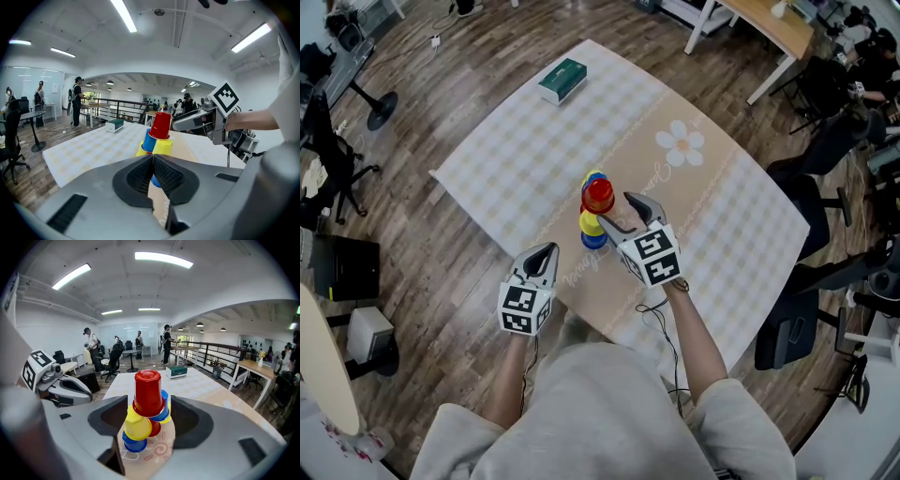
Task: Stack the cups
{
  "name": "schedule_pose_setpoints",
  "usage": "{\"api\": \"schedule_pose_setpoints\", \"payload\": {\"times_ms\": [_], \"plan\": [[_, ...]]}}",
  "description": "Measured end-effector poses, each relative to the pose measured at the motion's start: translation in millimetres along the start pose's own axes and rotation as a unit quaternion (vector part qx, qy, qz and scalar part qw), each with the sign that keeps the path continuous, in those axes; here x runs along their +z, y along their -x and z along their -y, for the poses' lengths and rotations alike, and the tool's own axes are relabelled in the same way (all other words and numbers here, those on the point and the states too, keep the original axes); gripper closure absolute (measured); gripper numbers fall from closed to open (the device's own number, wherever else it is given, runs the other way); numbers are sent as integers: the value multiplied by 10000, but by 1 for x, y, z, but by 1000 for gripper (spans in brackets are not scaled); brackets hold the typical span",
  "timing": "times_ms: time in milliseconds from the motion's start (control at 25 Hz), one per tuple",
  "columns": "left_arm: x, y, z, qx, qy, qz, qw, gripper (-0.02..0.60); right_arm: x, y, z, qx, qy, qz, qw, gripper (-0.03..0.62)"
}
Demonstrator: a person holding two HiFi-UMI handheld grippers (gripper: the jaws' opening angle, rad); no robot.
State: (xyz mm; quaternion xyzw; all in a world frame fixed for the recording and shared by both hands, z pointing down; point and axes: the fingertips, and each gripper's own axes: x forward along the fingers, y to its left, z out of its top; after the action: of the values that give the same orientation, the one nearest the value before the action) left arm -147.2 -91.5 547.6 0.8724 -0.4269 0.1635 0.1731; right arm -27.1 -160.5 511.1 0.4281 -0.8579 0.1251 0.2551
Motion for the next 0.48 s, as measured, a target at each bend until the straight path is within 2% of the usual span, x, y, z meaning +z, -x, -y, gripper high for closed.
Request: {"api": "schedule_pose_setpoints", "payload": {"times_ms": [240,480], "plan": [[7,-11,19,-212,-129,-1,9997,568,-20,25,12,-209,-262,85,9994,337],[11,-23,43,-449,-270,-30,9986,568,-38,55,32,-533,-583,179,9967,398]]}}
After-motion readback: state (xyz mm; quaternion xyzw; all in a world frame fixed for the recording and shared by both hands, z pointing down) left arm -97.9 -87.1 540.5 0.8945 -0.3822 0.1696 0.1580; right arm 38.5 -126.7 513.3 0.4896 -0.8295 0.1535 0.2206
